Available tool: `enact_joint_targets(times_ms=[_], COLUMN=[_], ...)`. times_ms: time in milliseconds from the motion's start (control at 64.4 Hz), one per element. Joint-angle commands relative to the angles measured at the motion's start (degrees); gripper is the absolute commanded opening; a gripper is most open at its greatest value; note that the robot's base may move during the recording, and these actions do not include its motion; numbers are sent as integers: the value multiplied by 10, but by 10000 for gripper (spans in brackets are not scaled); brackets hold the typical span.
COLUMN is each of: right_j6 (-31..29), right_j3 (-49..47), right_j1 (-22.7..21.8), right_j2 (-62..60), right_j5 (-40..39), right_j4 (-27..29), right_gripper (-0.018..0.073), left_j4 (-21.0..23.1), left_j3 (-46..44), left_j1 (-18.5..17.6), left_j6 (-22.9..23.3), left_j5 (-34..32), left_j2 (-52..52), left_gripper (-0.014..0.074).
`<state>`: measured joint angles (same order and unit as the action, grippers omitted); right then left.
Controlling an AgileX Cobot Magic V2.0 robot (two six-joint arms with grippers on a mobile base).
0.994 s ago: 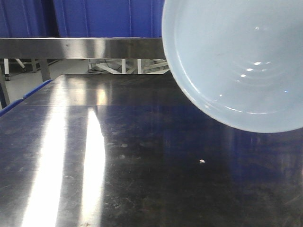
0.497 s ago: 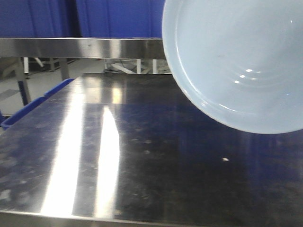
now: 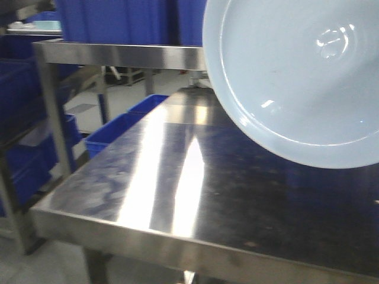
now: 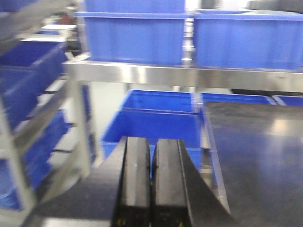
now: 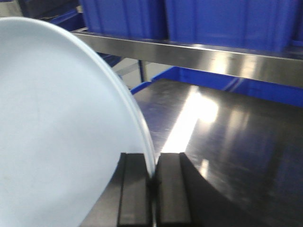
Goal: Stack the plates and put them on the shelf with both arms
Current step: 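Drive the base away from the table carrying the plates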
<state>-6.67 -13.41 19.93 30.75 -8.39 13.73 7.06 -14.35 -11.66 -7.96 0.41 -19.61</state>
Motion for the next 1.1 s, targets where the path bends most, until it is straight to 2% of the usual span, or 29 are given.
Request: enact_joint_targets(times_ms=[0, 1087], right_j6=[-1, -1], right_j3=[-20, -20], right_j1=[0, 0], right_j2=[-1, -1], right_j5=[-60, -60], right_j4=[-3, -3], right_gripper=[48, 48], left_j4=[0, 0], left_j3=[-17, -17], left_j1=[1, 1], left_j6=[1, 1], left_j5=[-47, -47], left_j2=[-4, -4], left_gripper=[80, 80])
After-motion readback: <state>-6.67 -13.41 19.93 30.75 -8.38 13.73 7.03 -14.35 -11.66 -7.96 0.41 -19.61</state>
